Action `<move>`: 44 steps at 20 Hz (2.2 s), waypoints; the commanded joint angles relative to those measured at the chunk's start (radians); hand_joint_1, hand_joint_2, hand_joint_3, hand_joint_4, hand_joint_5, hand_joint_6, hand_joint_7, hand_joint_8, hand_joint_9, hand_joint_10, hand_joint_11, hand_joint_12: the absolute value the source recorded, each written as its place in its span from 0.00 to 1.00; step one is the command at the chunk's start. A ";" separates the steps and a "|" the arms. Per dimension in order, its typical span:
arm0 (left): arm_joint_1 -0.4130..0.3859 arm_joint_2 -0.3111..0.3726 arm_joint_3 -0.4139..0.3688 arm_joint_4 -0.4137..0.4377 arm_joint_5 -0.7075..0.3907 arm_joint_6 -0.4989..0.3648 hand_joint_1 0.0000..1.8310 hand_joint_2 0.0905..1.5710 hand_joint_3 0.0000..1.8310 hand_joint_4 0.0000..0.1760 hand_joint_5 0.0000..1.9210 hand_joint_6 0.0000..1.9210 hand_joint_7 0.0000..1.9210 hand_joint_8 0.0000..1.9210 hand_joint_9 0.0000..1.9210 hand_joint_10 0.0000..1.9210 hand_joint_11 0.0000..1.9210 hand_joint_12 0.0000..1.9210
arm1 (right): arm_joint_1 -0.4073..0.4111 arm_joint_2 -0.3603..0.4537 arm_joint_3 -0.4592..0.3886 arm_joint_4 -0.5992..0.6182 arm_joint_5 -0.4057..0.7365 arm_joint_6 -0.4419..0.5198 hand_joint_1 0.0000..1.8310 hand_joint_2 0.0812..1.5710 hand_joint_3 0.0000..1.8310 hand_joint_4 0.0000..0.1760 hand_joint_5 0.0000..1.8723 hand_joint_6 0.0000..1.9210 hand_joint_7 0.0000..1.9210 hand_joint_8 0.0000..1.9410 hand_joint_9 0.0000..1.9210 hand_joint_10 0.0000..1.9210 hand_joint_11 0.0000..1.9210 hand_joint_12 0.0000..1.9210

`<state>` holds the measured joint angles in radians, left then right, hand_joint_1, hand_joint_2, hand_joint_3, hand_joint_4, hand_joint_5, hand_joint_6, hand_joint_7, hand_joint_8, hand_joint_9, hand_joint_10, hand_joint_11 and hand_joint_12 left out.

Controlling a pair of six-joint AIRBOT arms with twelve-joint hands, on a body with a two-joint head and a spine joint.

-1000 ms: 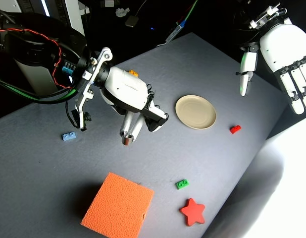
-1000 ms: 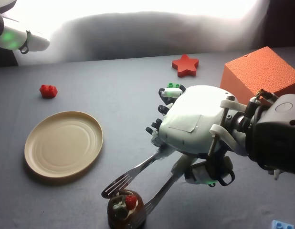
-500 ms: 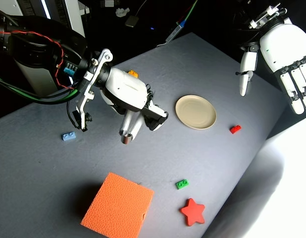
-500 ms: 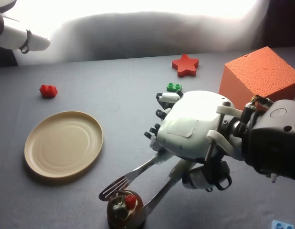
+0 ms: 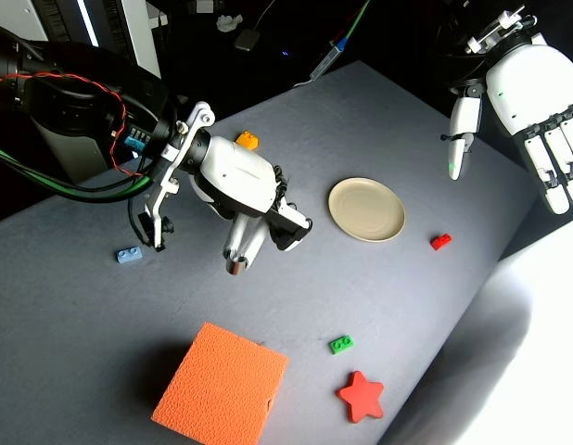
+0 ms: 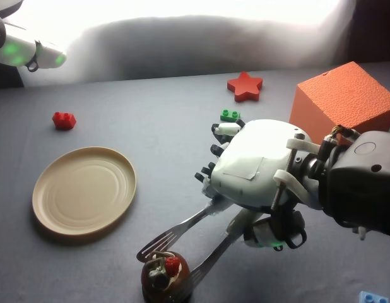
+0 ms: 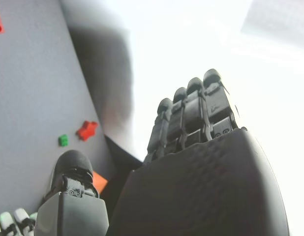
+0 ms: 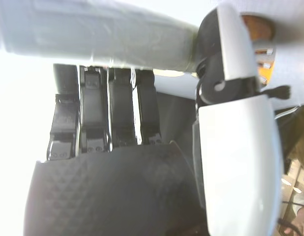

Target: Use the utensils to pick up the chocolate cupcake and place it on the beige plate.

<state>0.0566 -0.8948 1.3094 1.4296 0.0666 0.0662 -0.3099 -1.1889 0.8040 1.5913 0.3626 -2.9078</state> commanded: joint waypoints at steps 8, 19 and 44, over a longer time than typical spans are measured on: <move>-0.014 0.012 0.002 0.018 0.001 0.005 0.03 0.71 0.00 0.00 0.00 0.00 0.00 0.00 0.00 0.00 0.00 0.00 | -0.003 0.002 -0.001 -0.043 -0.002 -0.003 0.50 0.67 0.00 0.00 0.39 0.00 0.42 0.00 0.27 0.30 0.03 0.79; -0.014 0.012 0.001 0.018 0.001 0.005 0.02 0.71 0.00 0.00 0.00 0.00 0.00 0.00 0.00 0.00 0.00 0.00 | 0.001 0.003 -0.001 -0.044 -0.002 -0.003 0.50 0.67 0.00 0.00 0.40 0.00 0.43 0.00 0.29 0.30 0.05 0.79; -0.018 0.012 -0.002 0.018 0.001 0.005 0.05 0.70 0.00 0.00 0.00 0.00 0.00 0.00 0.00 0.00 0.00 0.00 | 0.002 0.003 -0.008 -0.044 -0.002 -0.007 0.66 0.73 0.00 0.00 0.47 0.55 0.47 0.64 0.39 0.60 0.24 0.81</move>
<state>0.0528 -0.8948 1.3075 1.4300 0.0669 0.0666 -0.3168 -1.1889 0.7998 1.5887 0.3531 -2.9086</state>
